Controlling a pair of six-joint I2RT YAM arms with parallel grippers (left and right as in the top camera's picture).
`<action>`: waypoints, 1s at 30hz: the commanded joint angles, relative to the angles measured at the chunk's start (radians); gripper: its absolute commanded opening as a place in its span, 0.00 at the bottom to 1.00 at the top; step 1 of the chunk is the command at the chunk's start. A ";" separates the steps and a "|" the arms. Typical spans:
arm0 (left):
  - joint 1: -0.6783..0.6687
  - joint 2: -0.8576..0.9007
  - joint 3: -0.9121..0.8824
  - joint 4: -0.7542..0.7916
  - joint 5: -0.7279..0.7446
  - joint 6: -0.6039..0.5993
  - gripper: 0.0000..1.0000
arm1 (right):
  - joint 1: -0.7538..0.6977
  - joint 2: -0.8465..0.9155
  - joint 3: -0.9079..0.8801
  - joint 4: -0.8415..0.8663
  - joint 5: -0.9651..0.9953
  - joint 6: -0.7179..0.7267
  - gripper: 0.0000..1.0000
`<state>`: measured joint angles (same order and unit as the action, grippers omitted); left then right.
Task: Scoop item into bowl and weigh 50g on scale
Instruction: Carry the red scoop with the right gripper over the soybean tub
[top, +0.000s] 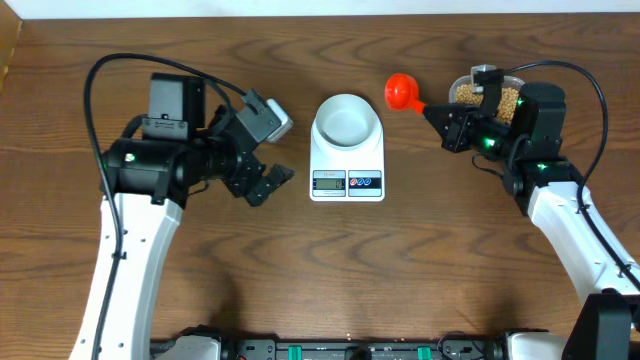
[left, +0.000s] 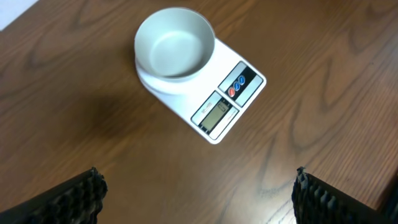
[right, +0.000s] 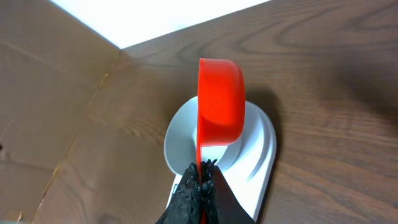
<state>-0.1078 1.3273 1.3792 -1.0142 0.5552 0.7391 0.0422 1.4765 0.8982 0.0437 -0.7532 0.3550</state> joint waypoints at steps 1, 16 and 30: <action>0.020 -0.001 0.019 -0.010 0.022 0.027 0.98 | -0.012 -0.020 0.020 -0.029 -0.046 -0.044 0.01; 0.019 -0.001 0.018 0.012 0.021 0.027 0.98 | -0.095 -0.074 0.020 -0.103 -0.241 -0.110 0.01; 0.019 -0.001 0.018 0.008 0.021 0.045 0.98 | -0.095 -0.074 0.020 -0.037 -0.241 -0.109 0.01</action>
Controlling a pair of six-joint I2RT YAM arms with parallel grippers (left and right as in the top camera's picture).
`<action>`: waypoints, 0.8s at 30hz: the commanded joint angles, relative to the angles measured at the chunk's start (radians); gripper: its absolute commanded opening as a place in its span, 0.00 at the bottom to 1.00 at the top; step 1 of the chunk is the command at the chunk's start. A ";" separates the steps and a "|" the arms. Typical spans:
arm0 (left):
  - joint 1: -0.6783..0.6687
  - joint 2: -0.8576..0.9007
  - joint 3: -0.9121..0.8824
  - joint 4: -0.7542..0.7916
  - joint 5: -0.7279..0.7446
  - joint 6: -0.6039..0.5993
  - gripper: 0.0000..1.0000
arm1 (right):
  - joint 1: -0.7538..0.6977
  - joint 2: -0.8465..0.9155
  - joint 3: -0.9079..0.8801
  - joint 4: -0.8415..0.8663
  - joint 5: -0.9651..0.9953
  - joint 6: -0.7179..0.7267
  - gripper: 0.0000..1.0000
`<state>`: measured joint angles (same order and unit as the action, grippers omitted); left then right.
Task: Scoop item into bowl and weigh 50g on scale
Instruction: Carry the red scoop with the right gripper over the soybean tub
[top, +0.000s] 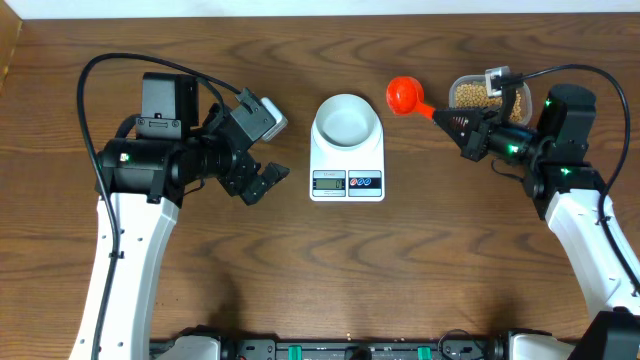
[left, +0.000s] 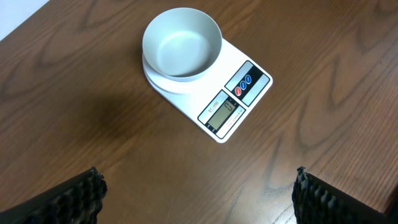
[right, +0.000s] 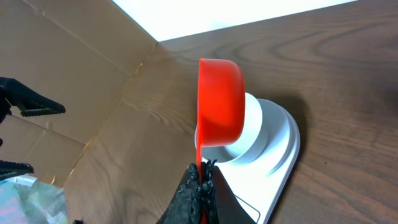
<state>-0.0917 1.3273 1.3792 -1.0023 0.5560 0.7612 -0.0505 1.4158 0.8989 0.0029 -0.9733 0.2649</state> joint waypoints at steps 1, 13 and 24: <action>0.003 -0.001 0.018 -0.004 0.021 0.026 0.98 | -0.003 -0.013 0.019 0.005 -0.020 -0.019 0.01; 0.003 -0.001 0.018 -0.004 0.020 0.032 0.98 | -0.002 -0.013 0.019 0.013 0.003 -0.019 0.01; 0.003 -0.001 0.018 -0.003 0.020 0.031 0.98 | -0.002 -0.013 0.019 0.020 0.007 -0.020 0.01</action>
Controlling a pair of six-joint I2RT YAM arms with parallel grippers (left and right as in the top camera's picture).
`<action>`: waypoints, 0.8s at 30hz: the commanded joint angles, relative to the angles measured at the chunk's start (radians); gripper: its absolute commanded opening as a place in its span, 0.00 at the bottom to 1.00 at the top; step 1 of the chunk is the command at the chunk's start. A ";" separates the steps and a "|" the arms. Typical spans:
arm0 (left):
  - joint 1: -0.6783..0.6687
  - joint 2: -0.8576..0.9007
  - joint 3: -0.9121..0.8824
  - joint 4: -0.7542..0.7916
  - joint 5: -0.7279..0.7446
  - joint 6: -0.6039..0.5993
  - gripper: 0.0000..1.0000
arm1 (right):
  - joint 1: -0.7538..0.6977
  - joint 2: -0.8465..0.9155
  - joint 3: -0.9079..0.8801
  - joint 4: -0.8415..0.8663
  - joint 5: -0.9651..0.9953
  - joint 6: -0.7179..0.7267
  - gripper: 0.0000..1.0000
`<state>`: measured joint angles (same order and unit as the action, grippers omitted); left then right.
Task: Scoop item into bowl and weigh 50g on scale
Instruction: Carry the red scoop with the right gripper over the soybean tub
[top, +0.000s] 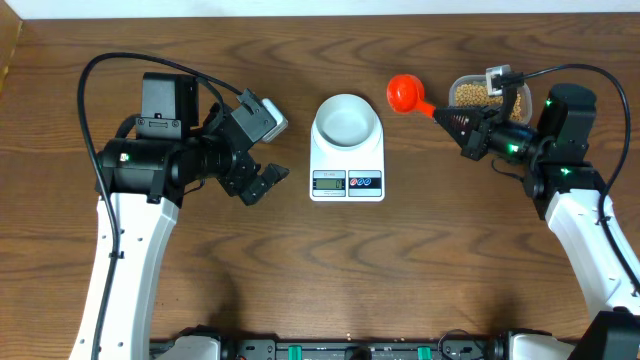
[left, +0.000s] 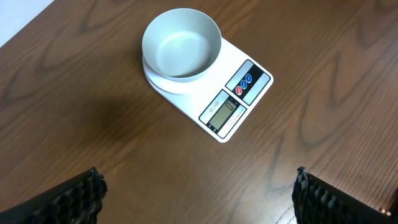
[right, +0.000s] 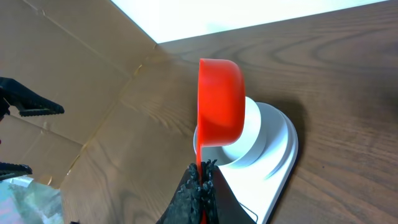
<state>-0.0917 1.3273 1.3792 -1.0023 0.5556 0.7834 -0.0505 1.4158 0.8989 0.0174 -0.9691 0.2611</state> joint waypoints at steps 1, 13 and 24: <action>0.003 -0.001 0.018 -0.003 0.021 0.009 0.98 | -0.002 -0.013 0.019 0.008 0.012 -0.016 0.01; 0.003 -0.001 0.018 -0.003 0.021 0.009 0.98 | -0.002 -0.013 0.019 0.074 0.067 -0.016 0.01; 0.004 -0.001 0.018 -0.003 0.020 0.009 0.98 | 0.000 -0.013 0.019 0.092 0.074 -0.015 0.01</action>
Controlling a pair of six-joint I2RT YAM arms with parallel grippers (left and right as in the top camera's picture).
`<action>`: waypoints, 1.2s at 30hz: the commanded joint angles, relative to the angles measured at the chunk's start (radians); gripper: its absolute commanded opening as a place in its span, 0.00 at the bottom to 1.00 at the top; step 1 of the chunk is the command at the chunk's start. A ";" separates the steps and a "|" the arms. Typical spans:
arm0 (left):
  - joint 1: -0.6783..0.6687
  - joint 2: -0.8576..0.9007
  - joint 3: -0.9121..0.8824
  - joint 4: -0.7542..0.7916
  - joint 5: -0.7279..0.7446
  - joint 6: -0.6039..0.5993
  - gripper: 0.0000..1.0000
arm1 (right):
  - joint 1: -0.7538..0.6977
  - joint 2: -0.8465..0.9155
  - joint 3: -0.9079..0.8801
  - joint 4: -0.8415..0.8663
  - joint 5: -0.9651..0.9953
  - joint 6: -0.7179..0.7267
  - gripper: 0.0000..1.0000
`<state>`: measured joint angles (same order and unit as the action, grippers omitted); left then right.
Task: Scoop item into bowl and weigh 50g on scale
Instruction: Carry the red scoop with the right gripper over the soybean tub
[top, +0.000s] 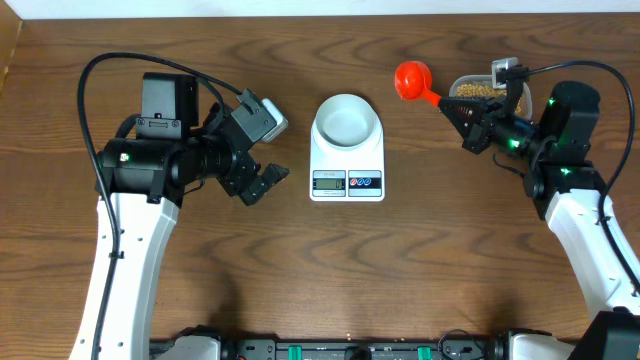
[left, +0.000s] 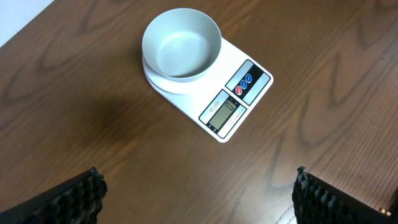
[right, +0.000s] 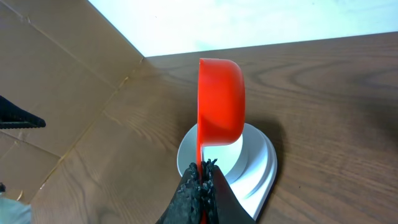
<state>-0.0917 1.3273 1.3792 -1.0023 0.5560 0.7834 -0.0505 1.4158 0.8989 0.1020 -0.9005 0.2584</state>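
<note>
An empty white bowl (top: 347, 119) sits on the white scale (top: 347, 178), seen also in the left wrist view as the bowl (left: 181, 43) on the scale (left: 239, 98). My right gripper (top: 452, 103) is shut on the handle of the red scoop (top: 411, 79), held in the air right of the bowl and left of the clear container of tan grains (top: 482, 92). In the right wrist view the scoop (right: 220, 102) stands on edge above the gripper (right: 202, 171). My left gripper (top: 268, 183) hangs open left of the scale, its fingers (left: 74, 198) wide apart.
A brown cardboard wall (right: 56, 74) lies at the table's far left. The container of grains stands at the back right of the wooden table (top: 420, 260), behind the right gripper.
My right gripper has carried the red scoop a little farther back and to the right, closer to the grain container. The left arm, bowl and scale stay as they were.
The right gripper held the red scoop by its handle just right of the bowl, with the arm over the container. Then the arm drew back to the right, the scoop staying near the bowl. Now the scoop sits higher, beside the container. The left gripper stayed open throughout.
</note>
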 joint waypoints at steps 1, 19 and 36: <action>0.004 -0.001 0.018 -0.003 0.020 0.009 0.98 | 0.000 -0.013 0.019 0.012 0.005 -0.013 0.01; 0.004 -0.001 0.018 -0.024 0.020 0.009 0.98 | 0.001 -0.013 0.019 0.018 0.004 0.011 0.01; 0.003 -0.001 0.018 -0.037 0.016 0.009 0.98 | 0.019 -0.013 0.019 0.018 0.005 0.010 0.01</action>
<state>-0.0917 1.3273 1.3792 -1.0328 0.5556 0.7837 -0.0360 1.4158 0.8989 0.1169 -0.8974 0.2623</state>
